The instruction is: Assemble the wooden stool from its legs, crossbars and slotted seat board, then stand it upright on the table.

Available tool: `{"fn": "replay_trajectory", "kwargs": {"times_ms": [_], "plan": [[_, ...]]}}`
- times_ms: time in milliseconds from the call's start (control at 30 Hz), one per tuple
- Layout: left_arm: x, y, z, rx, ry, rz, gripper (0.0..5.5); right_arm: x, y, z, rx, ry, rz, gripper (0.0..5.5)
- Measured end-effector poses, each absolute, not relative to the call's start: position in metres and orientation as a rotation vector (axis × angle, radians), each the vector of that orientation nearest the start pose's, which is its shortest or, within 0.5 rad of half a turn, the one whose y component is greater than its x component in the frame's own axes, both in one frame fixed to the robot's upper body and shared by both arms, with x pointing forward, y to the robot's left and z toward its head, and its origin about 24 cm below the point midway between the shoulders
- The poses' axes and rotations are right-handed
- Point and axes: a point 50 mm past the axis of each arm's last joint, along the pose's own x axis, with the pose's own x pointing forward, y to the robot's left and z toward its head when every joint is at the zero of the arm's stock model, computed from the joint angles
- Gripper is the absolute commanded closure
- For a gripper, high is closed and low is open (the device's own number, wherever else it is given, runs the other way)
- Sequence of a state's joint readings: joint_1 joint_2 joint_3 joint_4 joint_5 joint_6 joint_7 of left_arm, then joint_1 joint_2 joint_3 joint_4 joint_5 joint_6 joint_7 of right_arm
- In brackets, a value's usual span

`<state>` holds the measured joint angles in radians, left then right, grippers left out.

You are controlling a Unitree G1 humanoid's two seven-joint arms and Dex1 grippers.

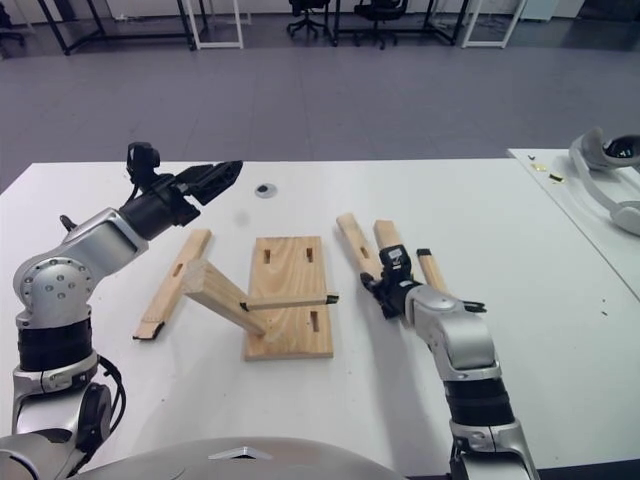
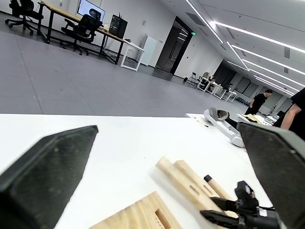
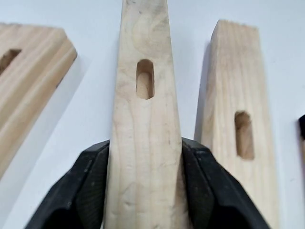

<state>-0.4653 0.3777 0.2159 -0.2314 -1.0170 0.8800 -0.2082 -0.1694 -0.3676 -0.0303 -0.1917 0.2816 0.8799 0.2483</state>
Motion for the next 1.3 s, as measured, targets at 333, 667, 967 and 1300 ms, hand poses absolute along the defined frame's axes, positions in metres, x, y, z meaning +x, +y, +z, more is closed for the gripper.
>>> {"fn": "replay_trajectory", "kwargs": {"times_ms": [333, 667, 967, 1300], "plan": [[0.326, 0.159, 0.272, -0.498, -0.127, -0.747, 0.1, 0.327, -0.194, 0.219, -0.329, -0.214, 0.18, 3.39], [0.328, 0.104, 0.325, -0.676, -0.113, -0.946, 0.1, 0.314, -0.133, 0.239, -0.23, -0.459, 0.403, 3.39], [0.329, 0.097, 0.318, -0.646, -0.053, -0.966, 0.1, 0.302, -0.119, 0.258, -0.128, -0.567, 0.507, 3.39], [0.328, 0.085, 0.315, -0.619, -0.053, -1.022, 0.84, 0.295, -0.101, 0.257, -0.105, -0.566, 0.624, 3.39]]}}
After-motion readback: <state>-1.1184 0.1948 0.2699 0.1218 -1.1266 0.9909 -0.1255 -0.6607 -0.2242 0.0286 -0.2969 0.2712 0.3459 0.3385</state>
